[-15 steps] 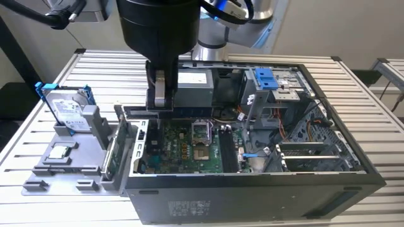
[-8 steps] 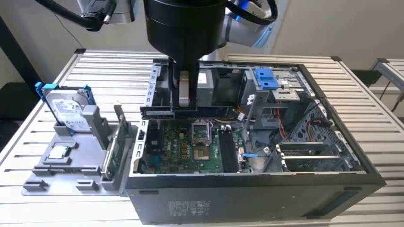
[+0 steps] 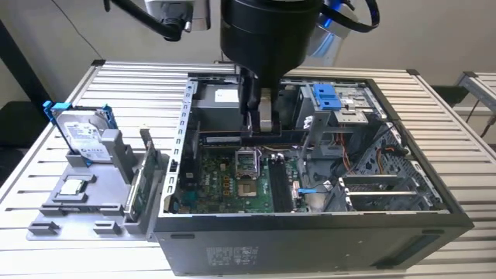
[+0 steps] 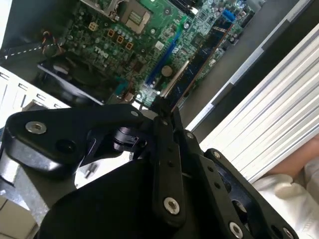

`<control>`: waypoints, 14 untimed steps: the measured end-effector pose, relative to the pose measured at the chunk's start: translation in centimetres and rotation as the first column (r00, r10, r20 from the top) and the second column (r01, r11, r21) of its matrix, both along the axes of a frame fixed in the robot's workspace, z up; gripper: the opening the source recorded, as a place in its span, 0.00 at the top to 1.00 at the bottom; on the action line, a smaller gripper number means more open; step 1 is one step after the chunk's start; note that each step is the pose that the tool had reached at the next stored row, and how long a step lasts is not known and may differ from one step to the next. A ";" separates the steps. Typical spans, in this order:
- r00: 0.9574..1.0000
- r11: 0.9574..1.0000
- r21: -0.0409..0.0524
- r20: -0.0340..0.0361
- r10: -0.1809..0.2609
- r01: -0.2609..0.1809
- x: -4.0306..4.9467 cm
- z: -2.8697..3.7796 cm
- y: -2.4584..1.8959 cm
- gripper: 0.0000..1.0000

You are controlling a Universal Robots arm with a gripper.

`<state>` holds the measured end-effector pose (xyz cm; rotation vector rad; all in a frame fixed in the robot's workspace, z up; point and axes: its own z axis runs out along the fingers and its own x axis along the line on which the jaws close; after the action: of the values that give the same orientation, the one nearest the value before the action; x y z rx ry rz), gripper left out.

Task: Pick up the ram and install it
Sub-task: 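Pick up the ram and move it above insertion slot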

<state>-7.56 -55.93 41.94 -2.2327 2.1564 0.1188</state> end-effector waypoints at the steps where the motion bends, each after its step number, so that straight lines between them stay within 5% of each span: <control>1: 1.000 1.000 0.000 0.000 0.002 -0.002 0.45 -0.01 0.00 0.85; 14: 1.000 1.000 0.000 0.000 0.021 -0.021 6.30 -0.06 0.00 0.85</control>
<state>-1.26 -55.93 41.88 -2.2564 2.1331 0.1198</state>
